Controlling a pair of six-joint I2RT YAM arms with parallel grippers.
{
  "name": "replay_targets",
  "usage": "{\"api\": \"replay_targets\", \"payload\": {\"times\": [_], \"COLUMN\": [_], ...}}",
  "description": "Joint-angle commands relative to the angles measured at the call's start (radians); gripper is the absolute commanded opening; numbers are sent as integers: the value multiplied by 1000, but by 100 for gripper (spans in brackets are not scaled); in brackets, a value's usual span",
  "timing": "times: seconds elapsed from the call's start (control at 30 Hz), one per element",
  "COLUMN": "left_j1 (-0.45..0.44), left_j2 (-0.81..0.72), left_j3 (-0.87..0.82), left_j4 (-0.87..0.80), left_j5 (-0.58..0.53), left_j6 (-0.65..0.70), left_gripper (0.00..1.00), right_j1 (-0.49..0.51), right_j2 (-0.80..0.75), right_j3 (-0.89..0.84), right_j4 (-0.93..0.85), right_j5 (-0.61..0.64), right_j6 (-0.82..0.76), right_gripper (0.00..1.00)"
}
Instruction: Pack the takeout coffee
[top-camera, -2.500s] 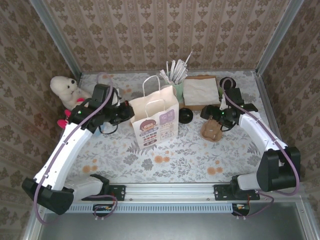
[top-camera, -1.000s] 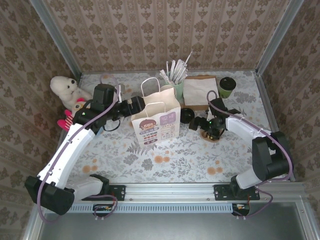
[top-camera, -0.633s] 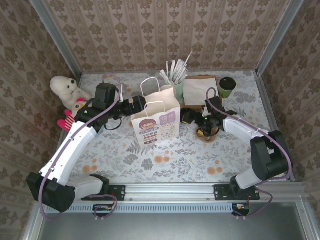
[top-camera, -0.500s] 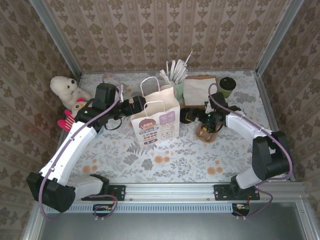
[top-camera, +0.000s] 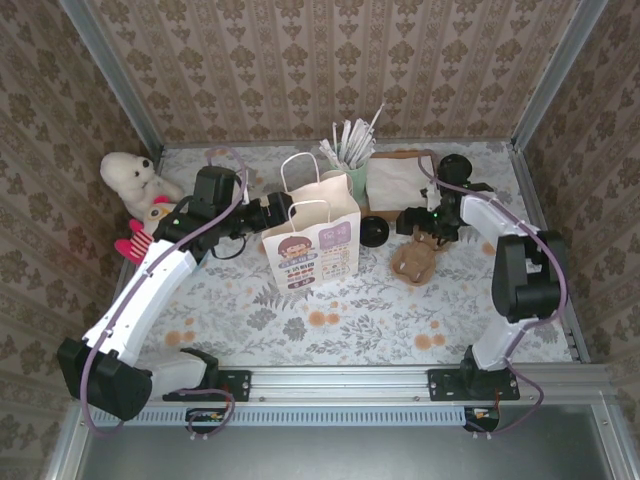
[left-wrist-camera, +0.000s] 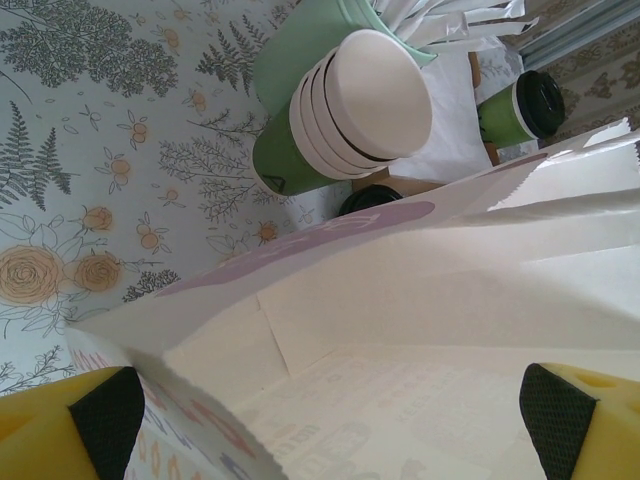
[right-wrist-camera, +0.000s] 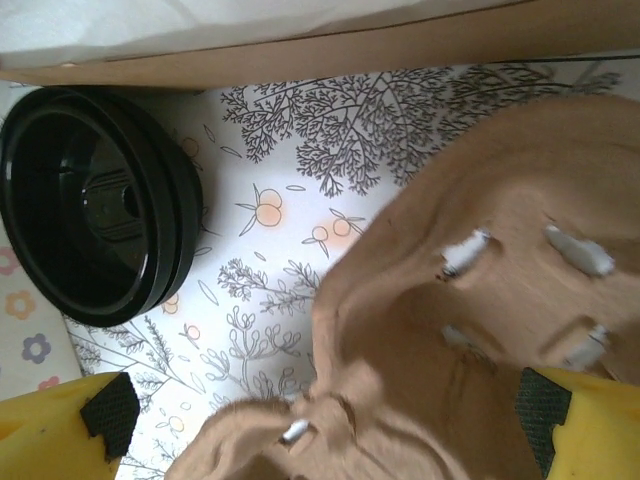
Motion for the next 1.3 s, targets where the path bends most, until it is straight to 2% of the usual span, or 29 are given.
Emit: {"api": "replay_targets", "payload": {"times": [0.0, 0.1, 0.47, 0.7, 0.77, 0.83, 0.9, 1.1, 1.27], "left_j1": [2, 2, 3, 2, 2, 2, 2, 2, 1], "left_j2": [-5, -4, 49, 59, 58, 57, 55, 50, 55], "left_j3": [-6, -8, 8, 5, 3, 4, 2, 3, 10], "left_j4": [7, 7, 25, 33, 30, 28, 28, 22, 22], "left_j5": [-15, -18, 22, 26, 27, 25, 24, 16, 16], "left_j6": [-2, -3, 4, 7, 7, 5, 4, 2, 2], "left_gripper": [100, 100, 100, 100, 100, 100, 100, 100, 100], "right_j1": [6, 6, 16, 49, 73, 93, 103, 116, 119], "right_j2": [34, 10, -251, -324, -323, -315, -308, -330, -314], "right_j3": [38, -15, -292, -346, -346, -341, -338, -346, -308], "right_j4": [-48, -56, 23, -64, -96, -132, -154, -162, -238], "right_j5": [-23, 10, -67, -36, 41, 159, 195, 142, 156], "right_j6": [-26, 14, 293, 151, 141, 157, 149, 134, 138], "right_gripper": [100, 100, 100, 98, 96, 90, 84, 85, 81]}}
